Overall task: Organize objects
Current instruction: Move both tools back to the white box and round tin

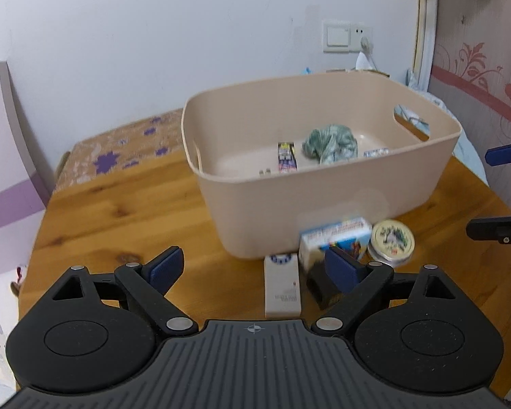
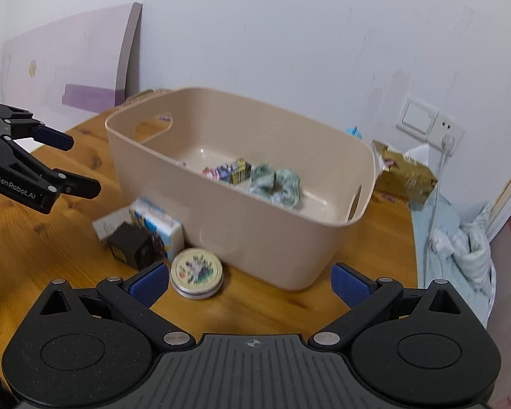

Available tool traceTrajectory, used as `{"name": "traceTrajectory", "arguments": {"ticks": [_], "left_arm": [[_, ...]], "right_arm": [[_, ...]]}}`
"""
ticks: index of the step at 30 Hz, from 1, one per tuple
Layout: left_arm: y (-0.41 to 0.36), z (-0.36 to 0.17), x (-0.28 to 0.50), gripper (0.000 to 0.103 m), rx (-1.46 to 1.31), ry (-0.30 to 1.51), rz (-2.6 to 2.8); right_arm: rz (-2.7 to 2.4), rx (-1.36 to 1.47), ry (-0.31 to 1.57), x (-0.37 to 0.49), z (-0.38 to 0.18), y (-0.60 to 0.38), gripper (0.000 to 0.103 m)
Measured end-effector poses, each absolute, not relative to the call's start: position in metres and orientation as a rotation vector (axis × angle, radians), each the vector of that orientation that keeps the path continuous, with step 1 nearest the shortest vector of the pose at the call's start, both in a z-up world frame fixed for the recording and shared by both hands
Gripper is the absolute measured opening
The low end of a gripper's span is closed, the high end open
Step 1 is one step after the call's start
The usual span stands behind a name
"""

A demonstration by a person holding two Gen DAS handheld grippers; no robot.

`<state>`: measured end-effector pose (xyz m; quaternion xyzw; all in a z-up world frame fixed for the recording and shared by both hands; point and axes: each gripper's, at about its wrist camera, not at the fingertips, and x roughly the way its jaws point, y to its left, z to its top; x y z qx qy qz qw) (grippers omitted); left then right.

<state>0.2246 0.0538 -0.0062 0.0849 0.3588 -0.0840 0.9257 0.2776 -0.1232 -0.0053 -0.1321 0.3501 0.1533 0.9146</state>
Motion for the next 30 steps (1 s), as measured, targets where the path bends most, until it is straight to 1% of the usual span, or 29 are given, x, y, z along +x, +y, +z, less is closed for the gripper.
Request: {"name": "traceTrajectory", "arguments": {"ticks": [6,15,21,25,28,30], "left_arm": [[0.057,-0.025,0.220,0.091,0.172,0.753,-0.186],[0.053,-0.056,0.222,0.091,0.163,0.816,-0.185],[0.056,-0.072,0.228,0.091,0.133,0.842,-0.180],[0.054,-0.078,0.232,0.091,0.136,0.843,-0.178],[0.054,-0.081,0.234,0.093,0.130,0.832,-0.187],[0.053,-0.082,0.235,0.096,0.126,0.825,-0.188]], "right_arm": [[0.319,-0.248,0.795,0.278,-0.030,-0.126,0.103],[0.299,-0.217,0.834,0.280,-0.065,-0.126,0.103],[0.300,-0.202,0.832,0.281,-0.077,-0.122,0.103],[0.272,-0.188,0.794,0.280,-0.080,-0.119,0.103],[0.264,-0.159,0.796,0.284,-0.082,-0.120,0.103],[0.269,-0.140,0.820,0.288,-0.086,-0.121,0.103]]}}
